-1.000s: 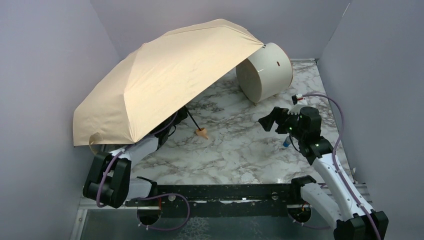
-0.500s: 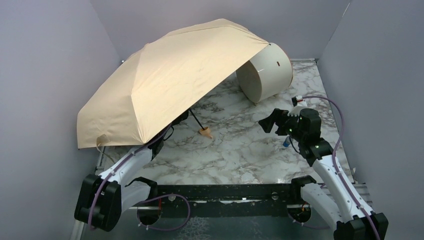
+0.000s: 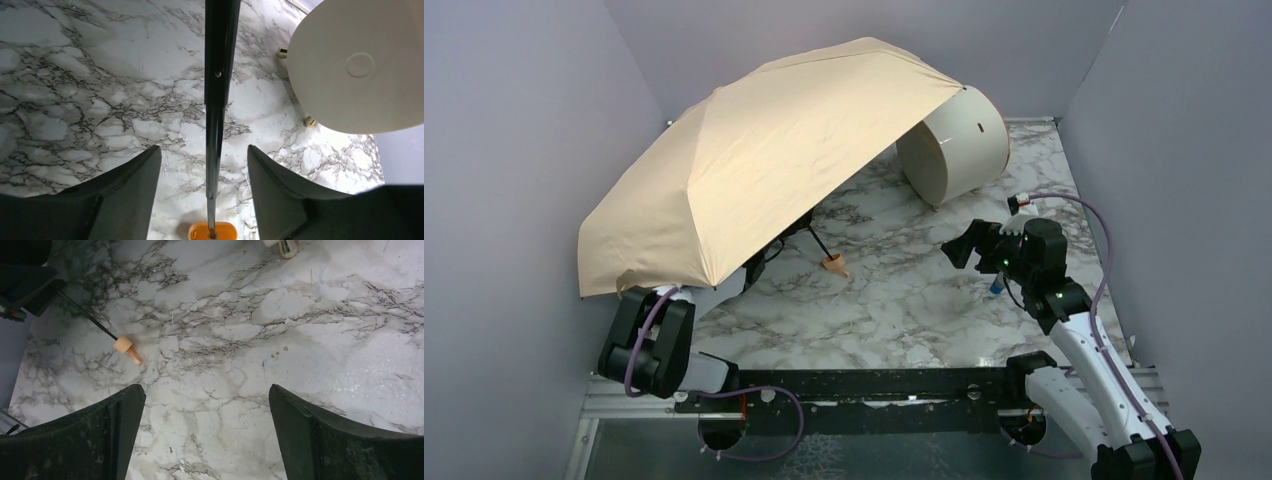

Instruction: Put away the umbrella

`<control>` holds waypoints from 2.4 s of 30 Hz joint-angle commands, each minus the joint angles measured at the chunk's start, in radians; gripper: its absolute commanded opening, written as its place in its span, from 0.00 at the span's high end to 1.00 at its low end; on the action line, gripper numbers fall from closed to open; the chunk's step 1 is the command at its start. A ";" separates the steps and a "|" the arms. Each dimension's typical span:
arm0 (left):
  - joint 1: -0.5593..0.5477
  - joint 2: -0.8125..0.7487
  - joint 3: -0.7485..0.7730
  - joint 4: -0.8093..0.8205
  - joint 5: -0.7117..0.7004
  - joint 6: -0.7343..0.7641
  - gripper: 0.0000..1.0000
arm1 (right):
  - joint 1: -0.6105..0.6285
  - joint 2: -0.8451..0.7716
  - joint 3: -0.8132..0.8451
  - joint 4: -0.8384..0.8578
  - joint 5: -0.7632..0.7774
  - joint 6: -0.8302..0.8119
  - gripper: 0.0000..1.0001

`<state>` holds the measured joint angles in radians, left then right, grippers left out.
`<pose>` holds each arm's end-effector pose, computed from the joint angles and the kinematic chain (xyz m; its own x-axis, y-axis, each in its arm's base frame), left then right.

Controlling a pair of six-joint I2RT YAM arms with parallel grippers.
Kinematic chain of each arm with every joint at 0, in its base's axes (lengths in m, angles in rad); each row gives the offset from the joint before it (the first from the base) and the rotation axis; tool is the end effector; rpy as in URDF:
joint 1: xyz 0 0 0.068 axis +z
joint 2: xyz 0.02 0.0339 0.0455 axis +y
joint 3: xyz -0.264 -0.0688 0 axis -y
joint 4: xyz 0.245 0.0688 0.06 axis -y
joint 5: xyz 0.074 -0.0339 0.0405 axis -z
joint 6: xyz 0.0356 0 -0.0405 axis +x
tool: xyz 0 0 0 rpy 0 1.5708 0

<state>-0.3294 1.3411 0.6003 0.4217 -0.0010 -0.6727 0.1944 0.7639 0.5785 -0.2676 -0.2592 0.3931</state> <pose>0.2699 -0.0922 0.2151 -0.4332 -0.5104 -0.7429 0.0673 0.8036 -0.5914 0.1736 0.0435 0.2625 -0.5548 0.2681 -0.7876 -0.2169 0.8673 0.4480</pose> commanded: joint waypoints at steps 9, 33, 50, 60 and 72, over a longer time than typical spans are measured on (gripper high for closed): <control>-0.003 0.047 0.052 0.103 0.103 0.033 0.72 | -0.006 -0.034 0.018 -0.023 -0.011 0.028 0.00; -0.012 -0.040 0.339 -0.143 0.225 0.276 1.00 | -0.005 0.008 0.085 0.018 -0.078 0.059 0.00; -0.090 0.078 0.692 -0.143 0.551 0.375 1.00 | -0.005 0.080 0.236 0.373 -0.387 0.245 0.00; -0.161 0.121 0.672 -0.096 0.596 0.375 1.00 | -0.001 0.292 0.357 0.708 -0.405 0.411 0.00; -0.184 0.112 0.618 -0.079 0.613 0.374 1.00 | 0.179 0.531 0.508 0.992 -0.233 0.337 0.00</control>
<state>-0.5064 1.4796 1.2335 0.2459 0.5762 -0.3172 0.3279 1.2366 0.9840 0.6064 -0.5610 0.7811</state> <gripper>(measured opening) 0.040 0.998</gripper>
